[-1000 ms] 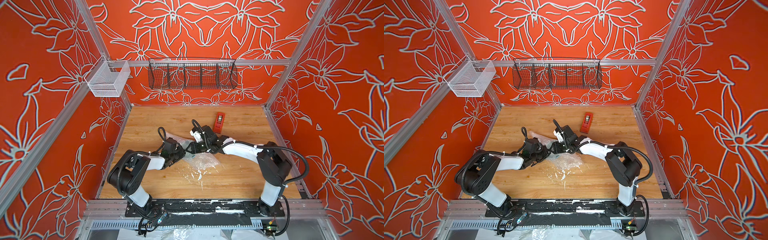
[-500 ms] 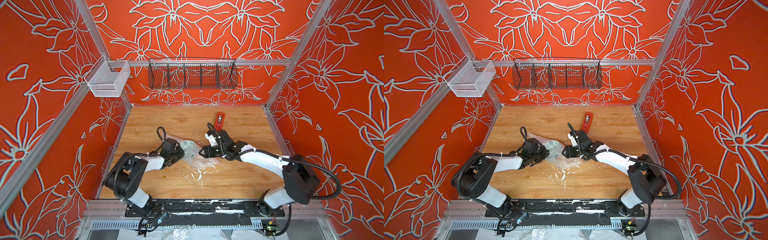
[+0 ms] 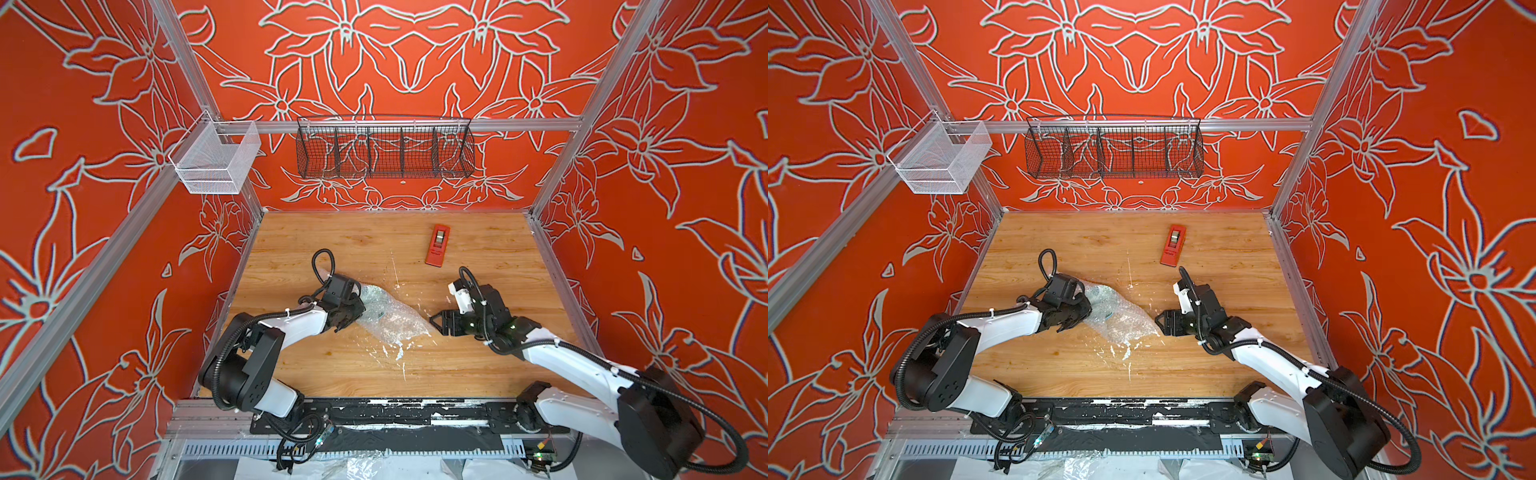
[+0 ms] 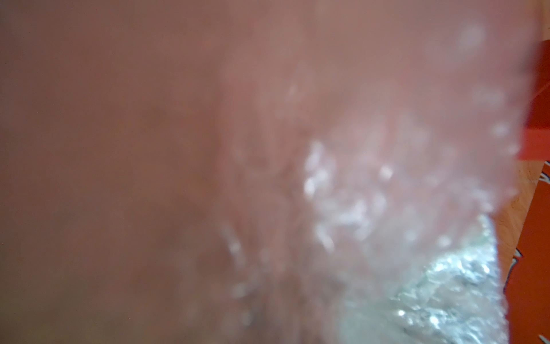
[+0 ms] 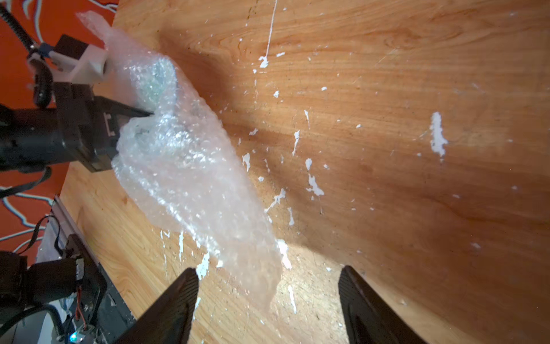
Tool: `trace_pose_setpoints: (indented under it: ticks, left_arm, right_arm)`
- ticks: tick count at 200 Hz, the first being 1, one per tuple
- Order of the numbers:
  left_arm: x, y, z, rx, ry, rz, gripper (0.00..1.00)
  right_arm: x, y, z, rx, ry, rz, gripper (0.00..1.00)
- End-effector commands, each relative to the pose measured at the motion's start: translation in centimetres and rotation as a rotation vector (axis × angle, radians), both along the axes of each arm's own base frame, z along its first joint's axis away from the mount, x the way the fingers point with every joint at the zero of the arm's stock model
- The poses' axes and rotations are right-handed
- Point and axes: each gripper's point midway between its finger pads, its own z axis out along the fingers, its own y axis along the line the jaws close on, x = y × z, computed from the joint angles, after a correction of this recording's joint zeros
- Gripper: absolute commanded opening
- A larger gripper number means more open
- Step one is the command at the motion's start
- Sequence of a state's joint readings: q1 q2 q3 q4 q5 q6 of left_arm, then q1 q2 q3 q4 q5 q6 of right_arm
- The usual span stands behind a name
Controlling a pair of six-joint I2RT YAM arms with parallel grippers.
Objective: Wrap bowls in bubble wrap
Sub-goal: Wrap the bowl in bubble wrap.
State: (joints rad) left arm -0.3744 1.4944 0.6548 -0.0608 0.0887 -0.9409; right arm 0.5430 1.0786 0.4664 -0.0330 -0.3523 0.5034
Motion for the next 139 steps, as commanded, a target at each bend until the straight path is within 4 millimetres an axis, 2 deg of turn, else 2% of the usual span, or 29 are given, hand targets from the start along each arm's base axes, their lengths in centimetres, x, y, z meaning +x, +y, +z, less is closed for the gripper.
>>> trace_pose_setpoints:
  ticks: [1,13,45,86,139]
  left_arm:
    - [-2.9,1.5,-2.9,0.090,0.154,0.015,0.02]
    - [-2.9,1.3,-3.1,0.089,0.162,0.014,0.02]
    - [-2.8,1.0,-3.0,0.092,0.164,0.008,0.01]
    - [-3.0,1.1,-2.9,0.100,0.163,0.013,0.01]
    - [-3.0,1.1,-2.9,0.101,0.158,0.017,0.01]
  right_arm:
    - [-0.5,1.1,1.6,0.093,-0.081,0.067,0.77]
    - [-0.9,1.3,1.7,0.117,-0.095,0.086,0.78]
    - [-1.3,1.5,0.5,0.124,-0.088,0.113,0.79]
    - [-0.3,2.1,-1.1,0.113,-0.078,0.120,0.78]
    - [0.1,4.3,-2.7,0.108,-0.046,0.168,0.73]
